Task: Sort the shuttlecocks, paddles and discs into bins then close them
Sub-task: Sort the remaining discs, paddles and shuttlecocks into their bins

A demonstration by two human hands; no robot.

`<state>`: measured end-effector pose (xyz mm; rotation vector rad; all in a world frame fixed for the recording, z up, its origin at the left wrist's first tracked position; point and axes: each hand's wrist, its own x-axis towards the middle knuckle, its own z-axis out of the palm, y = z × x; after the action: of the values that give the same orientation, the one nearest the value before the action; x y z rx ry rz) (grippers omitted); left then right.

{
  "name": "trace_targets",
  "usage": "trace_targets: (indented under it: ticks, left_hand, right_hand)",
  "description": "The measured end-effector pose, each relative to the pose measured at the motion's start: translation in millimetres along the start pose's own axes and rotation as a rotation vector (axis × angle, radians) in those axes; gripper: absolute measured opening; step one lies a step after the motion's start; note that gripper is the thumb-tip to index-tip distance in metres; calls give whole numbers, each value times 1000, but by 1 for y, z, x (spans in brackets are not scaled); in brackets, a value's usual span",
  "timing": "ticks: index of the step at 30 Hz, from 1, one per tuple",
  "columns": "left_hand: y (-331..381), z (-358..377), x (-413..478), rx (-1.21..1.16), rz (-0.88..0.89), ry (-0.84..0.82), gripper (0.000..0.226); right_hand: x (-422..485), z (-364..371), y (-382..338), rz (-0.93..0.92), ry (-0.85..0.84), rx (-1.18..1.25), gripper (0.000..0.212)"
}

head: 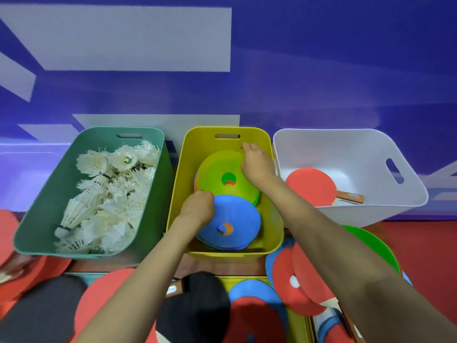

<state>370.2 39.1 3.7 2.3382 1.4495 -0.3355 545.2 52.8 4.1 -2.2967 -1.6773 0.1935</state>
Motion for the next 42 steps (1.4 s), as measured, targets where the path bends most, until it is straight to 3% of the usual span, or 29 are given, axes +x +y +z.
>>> trace_targets:
  ticks: [5, 10, 15, 19, 23, 29, 33, 37, 39, 42]
  left_hand:
    - [19, -5, -28, -186, 73, 239, 45]
    - [52, 5, -67, -331, 185, 431, 40]
    - [97, 36, -107, -467, 406, 550, 30]
    - [133, 75, -132, -471, 557, 503, 27]
    - [154, 128, -149, -511, 490, 360, 29]
    - [173, 179, -165, -581, 214, 79, 38]
    - [186, 201, -168, -633, 132, -31, 50]
    - [195, 211, -163, -795, 39, -24, 59]
    - [196, 214, -161, -845, -1, -8, 63]
    - [196, 219, -159, -927, -31, 16, 52]
  right_hand:
    - [-56, -29, 7, -89, 77, 113, 46]
    - [-132, -54, 29, -91, 183, 243, 47]
    - [-213, -65, 72, -34, 304, 329, 44]
    - [-263, -67, 103, -15, 360, 359, 41]
    - [-302, -58, 135, 93, 351, 371, 33]
    - [-342, -14, 168, 345, -52, 210, 41]
    - [-351, 14, 174, 406, -207, 117, 42]
    - [-348, 27, 174, 455, -129, 276, 41]
    - [-346, 29, 172, 469, -102, 361, 53]
    - [-346, 31, 168, 474, -91, 428, 71]
